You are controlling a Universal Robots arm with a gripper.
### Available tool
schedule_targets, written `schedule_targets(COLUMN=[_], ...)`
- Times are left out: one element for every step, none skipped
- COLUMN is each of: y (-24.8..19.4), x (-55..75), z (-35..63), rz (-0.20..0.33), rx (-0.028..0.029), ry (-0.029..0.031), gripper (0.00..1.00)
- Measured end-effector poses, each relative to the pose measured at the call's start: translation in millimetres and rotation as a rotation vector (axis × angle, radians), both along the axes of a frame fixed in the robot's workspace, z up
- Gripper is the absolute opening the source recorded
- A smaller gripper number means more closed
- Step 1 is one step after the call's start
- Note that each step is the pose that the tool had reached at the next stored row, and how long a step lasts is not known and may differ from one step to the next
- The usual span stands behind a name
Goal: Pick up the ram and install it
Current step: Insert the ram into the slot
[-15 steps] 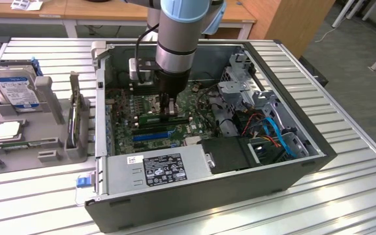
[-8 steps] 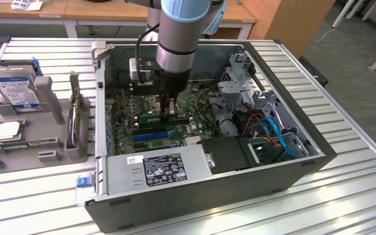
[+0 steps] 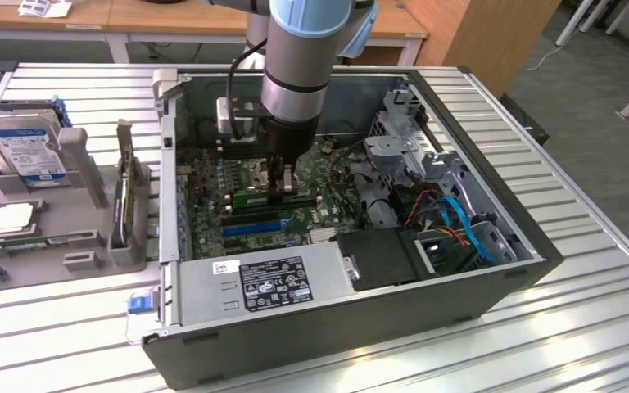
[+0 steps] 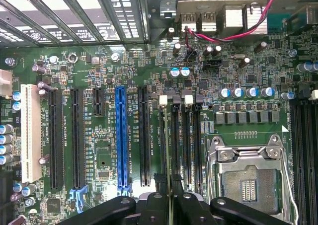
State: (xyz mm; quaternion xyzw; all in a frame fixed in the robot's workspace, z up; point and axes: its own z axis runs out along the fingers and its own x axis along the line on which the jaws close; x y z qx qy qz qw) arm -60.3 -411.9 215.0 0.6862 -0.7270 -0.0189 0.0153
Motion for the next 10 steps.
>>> schedule_targets(y=[0.0, 0.0, 0.0, 0.0, 0.0, 0.0, 0.0, 0.0, 0.0, -0.1], x=[0.0, 0.0, 0.0, 0.0, -0.1, -0.2, -0.2, -0.2, -0.2, -0.3], z=[0.0, 0.0, -0.1, -0.1, -0.1, -0.1, -0.2, -0.2, -0.2, -0.1], rz=[0.000, 0.000, 0.000, 0.000, 0.000, 0.000, -0.001, -0.001, -0.001, -0.001], rx=[0.0000, 0.0000, 0.0001, 0.0001, 0.0001, 0.0002, 0.0002, 0.0003, 0.0003, 0.0002], ry=[0.0000, 0.0000, 0.0000, 0.0000, -0.0001, -0.0002, -0.0002, -0.0001, -0.0002, -0.0001], gripper=[0.14, 0.14, 0.14, 0.14, 0.14, 0.14, 0.14, 0.14, 0.14, 0.14])
